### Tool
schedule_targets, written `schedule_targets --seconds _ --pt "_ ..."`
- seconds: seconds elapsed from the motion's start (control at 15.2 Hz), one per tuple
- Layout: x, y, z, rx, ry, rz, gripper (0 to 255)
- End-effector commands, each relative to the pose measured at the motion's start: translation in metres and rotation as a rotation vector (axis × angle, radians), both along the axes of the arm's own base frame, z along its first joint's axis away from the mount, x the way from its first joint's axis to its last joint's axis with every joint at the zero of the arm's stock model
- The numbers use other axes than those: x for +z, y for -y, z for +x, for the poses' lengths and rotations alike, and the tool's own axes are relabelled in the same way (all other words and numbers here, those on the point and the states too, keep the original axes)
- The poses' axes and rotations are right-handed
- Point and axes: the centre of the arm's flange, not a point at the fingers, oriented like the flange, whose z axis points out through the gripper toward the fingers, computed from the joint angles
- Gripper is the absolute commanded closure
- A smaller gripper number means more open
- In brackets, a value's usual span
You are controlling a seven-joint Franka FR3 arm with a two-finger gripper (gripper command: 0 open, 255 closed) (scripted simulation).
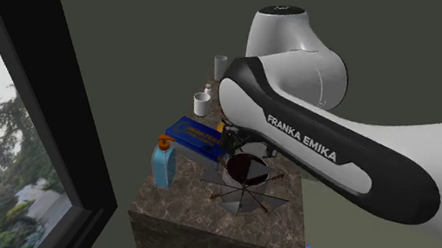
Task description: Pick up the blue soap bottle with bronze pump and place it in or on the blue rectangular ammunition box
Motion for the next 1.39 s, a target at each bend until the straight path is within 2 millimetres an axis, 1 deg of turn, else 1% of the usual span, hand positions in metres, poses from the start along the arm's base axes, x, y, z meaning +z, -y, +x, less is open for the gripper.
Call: schedule_targets --seconds 0.0,0.33,0.66,0.99,1.32 --pt "-0.012 -0.018 0.013 -0.038 0.009 -0.001 0" --pt "-0.047 -0.062 0.048 -0.125 0.027 -0.004 0" --pt "-0.081 -0.102 0.088 -0.212 0.046 -0.008 0" --pt "-0.114 -0.139 0.132 -0.299 0.064 -0.011 0" --pt "-0.147 -0.172 0.179 -0.386 0.082 -0.015 0"
